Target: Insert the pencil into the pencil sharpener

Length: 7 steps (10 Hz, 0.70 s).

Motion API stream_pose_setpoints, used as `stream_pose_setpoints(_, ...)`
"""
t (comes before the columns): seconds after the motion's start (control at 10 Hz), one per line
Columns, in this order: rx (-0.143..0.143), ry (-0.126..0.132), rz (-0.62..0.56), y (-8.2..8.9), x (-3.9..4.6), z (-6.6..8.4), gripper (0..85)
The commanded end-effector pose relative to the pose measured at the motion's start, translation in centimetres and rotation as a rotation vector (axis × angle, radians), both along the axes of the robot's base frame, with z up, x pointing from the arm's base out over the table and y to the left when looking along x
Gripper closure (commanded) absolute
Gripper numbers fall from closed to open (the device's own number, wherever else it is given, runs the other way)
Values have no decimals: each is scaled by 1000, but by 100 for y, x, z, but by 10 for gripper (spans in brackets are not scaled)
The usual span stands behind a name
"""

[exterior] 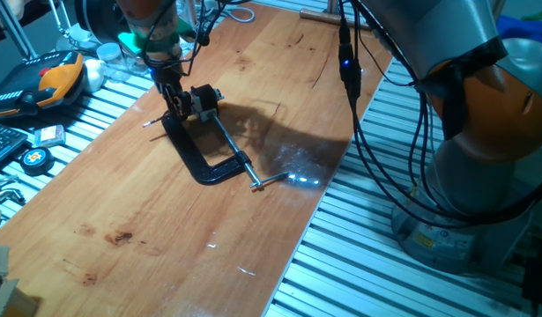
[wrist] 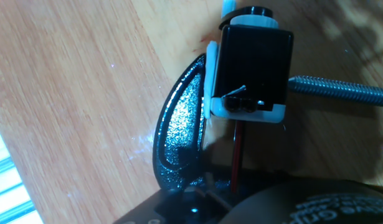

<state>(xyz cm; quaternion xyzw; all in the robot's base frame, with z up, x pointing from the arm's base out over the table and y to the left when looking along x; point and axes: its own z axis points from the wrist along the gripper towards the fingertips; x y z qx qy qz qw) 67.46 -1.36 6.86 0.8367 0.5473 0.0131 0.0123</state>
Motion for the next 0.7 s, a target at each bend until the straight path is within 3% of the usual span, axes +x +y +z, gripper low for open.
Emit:
stream_pose_setpoints(0.0, -3, 0, 0, 9, 10, 28, 510)
stream_pose_setpoints(0.6, -5, 1, 10, 54, 42, 211, 510)
